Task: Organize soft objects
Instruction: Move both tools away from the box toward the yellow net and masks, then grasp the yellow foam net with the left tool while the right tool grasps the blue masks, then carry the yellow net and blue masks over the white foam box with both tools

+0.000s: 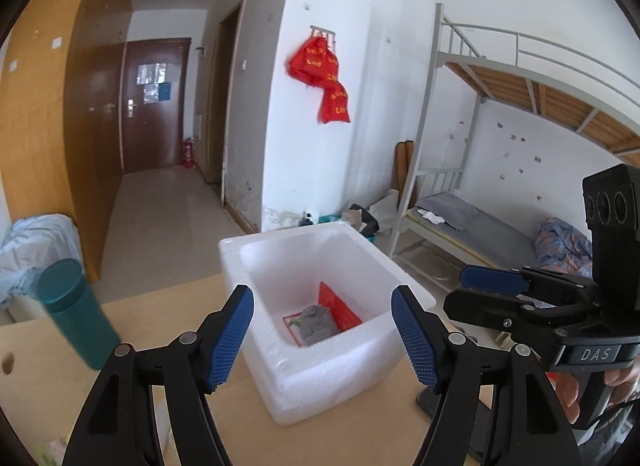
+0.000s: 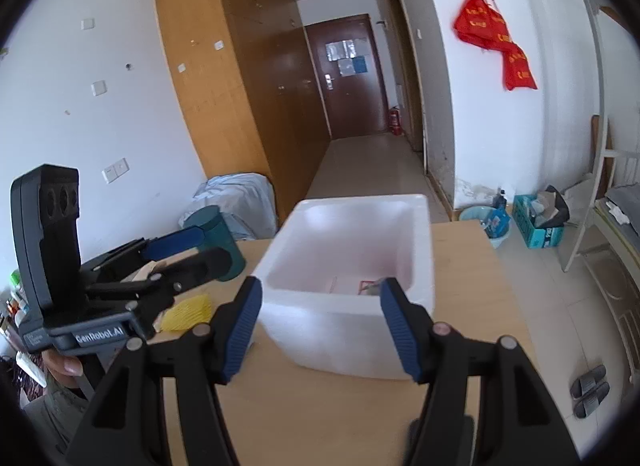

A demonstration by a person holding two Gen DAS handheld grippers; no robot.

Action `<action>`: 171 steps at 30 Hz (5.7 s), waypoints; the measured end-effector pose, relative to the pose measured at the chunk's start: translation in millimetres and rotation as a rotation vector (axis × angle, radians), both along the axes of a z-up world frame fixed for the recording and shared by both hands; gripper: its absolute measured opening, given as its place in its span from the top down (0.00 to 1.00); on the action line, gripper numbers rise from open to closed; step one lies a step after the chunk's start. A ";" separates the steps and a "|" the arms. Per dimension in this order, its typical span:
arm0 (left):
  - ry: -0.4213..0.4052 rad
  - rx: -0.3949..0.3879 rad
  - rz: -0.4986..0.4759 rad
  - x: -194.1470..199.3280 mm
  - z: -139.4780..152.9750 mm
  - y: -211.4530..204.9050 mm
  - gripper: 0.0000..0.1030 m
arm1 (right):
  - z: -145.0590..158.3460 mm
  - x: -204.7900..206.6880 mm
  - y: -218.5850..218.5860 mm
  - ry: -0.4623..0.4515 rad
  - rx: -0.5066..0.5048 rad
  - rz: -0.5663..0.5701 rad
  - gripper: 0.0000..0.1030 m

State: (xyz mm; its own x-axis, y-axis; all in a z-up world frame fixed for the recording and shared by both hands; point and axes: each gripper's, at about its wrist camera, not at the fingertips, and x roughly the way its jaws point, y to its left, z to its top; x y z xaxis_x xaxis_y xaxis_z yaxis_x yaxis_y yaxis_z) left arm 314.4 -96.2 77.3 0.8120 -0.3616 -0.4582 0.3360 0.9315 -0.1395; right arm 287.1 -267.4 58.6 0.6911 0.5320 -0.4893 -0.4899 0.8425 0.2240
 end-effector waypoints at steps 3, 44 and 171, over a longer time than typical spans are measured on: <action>0.002 -0.005 0.027 -12.4 4.8 12.5 0.30 | -0.7 -7.5 12.2 -0.003 -0.009 0.028 0.36; 0.149 -0.034 0.399 -108.7 -91.8 240.8 0.06 | -122.0 -8.1 187.5 0.192 -0.202 0.287 0.10; 0.097 -0.004 0.243 -187.0 -81.9 94.5 0.85 | -103.3 -114.6 54.2 0.084 -0.080 0.064 0.84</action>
State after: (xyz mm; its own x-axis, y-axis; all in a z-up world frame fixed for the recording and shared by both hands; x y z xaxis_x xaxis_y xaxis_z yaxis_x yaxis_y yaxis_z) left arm 127.4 -1.7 -4.6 0.8277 -0.1630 -0.5370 0.0875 0.9827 -0.1635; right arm 172.5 -213.2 -44.7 0.6123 0.5305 -0.5862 -0.5253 0.8271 0.1997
